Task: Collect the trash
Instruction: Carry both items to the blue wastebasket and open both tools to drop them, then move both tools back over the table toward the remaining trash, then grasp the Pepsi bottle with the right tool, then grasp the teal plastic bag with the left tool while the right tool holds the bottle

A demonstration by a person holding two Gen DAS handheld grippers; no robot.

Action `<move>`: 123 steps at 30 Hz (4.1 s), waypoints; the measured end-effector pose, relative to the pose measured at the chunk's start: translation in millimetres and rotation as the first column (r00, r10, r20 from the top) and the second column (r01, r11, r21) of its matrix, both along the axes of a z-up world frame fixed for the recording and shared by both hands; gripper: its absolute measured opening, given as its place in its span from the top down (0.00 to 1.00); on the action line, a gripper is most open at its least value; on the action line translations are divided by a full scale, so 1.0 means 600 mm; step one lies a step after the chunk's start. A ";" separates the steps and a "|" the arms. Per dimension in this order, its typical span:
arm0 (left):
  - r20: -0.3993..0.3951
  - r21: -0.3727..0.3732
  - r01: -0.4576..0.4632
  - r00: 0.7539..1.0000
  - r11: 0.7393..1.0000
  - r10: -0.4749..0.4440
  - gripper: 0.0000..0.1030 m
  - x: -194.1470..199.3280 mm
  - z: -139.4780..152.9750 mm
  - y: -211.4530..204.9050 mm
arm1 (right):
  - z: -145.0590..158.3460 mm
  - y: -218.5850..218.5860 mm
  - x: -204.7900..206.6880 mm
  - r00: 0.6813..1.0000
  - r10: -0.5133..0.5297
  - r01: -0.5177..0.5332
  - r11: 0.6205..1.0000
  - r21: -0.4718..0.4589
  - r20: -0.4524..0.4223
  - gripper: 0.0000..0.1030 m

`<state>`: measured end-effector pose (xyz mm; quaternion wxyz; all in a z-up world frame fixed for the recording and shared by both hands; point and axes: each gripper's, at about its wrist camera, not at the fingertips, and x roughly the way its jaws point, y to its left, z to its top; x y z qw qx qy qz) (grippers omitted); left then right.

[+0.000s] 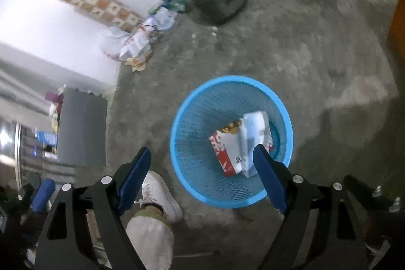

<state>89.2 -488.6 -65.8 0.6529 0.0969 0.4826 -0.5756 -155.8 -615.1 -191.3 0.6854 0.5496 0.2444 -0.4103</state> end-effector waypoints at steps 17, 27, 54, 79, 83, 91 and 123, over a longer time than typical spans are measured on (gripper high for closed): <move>0.189 -0.256 -0.277 0.925 0.926 0.330 0.18 -0.019 0.214 0.452 | 0.317 0.279 0.140 0.916 0.217 -0.377 0.752 -0.541 -0.337 0.06; 0.238 -0.334 -0.466 0.799 0.819 0.552 0.12 -0.033 0.234 0.770 | 0.392 0.501 0.213 0.798 0.469 -0.585 0.453 -0.672 -0.378 0.06; -0.030 -0.058 -0.808 0.589 0.587 0.808 0.69 0.037 0.014 1.087 | 0.218 0.806 0.413 0.317 0.925 -0.948 0.315 0.043 0.210 0.08; -0.111 -0.084 -0.606 0.795 0.791 0.597 0.70 -0.016 0.008 0.941 | 0.213 0.755 0.375 0.303 0.950 -0.952 0.299 0.066 0.076 0.43; -0.113 -0.076 -0.587 0.808 0.806 0.578 0.70 -0.017 0.004 0.921 | 0.218 0.741 0.368 0.295 0.955 -0.955 0.293 0.035 0.044 0.43; -0.114 -0.073 -0.601 0.797 0.796 0.592 0.70 -0.007 0.004 0.921 | 0.220 0.726 0.369 0.280 0.959 -0.960 0.280 0.014 0.032 0.43; -0.087 -0.169 -0.753 0.654 0.636 0.751 0.61 0.115 0.042 0.987 | 0.257 0.743 0.409 0.195 0.980 -0.971 0.188 -0.151 -0.032 0.44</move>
